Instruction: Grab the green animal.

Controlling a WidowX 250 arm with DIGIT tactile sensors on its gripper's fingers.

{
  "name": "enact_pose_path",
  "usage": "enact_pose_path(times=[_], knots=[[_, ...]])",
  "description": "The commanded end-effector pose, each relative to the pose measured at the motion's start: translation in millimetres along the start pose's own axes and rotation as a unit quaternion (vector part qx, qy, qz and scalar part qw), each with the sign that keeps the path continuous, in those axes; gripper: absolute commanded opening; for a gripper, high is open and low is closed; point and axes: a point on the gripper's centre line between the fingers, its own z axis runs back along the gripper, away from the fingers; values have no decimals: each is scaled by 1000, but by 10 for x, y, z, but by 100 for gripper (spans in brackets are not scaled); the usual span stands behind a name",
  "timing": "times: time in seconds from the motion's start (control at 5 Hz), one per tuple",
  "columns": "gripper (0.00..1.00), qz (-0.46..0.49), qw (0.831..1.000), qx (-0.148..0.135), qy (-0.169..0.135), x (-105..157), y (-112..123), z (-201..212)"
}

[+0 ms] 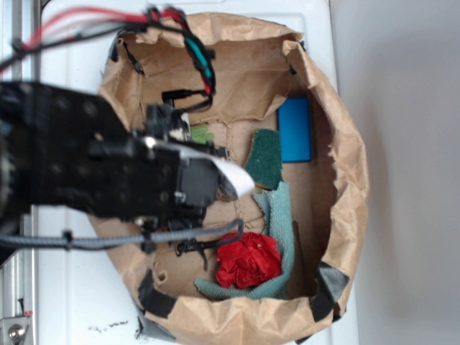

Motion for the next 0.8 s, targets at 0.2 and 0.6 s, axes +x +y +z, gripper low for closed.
enact_pose_path(times=[0.2,0.6], knots=[[100,-51,998,17,-22,-44,-300,-193],[0,-45,998,21,-42,-101,-249,-117]])
